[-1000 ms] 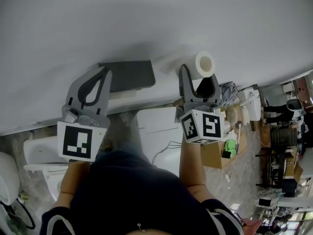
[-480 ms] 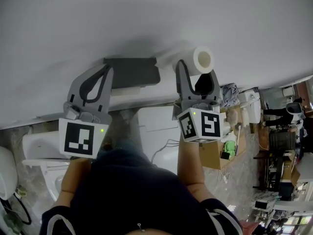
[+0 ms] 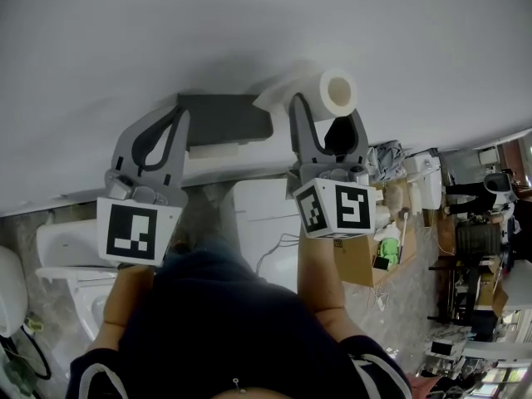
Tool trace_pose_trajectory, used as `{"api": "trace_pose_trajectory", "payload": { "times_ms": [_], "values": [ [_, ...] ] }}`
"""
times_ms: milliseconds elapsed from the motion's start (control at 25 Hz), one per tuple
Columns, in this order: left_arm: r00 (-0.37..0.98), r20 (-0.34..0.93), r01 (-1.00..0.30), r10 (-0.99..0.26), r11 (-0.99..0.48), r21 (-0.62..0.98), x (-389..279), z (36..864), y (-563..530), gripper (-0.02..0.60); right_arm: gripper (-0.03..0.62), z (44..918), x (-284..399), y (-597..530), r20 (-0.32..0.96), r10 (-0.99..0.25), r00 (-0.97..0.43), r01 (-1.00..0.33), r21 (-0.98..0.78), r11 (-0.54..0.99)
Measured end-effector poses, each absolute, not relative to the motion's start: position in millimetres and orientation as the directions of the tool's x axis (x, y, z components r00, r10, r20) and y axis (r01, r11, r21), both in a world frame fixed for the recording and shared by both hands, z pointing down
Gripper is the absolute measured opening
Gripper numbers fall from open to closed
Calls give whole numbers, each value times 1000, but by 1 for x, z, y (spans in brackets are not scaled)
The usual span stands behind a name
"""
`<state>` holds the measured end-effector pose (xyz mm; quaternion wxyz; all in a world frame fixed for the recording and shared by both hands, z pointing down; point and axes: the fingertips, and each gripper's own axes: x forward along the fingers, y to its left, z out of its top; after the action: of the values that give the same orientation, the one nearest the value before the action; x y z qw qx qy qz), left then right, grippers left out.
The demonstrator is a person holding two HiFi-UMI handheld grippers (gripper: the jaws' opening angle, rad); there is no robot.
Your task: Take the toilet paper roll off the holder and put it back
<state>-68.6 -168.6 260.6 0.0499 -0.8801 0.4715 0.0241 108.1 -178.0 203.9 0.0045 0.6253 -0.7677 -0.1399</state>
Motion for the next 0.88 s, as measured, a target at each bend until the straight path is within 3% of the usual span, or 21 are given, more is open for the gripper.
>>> {"api": "trace_pose_trajectory", "payload": {
  "times_ms": [880],
  "values": [
    [513,-89,-858,-854,-509,-61,-84,264,-168,1,293,208,65,-188,-155,-938,-310,-934,233,270]
  ]
}}
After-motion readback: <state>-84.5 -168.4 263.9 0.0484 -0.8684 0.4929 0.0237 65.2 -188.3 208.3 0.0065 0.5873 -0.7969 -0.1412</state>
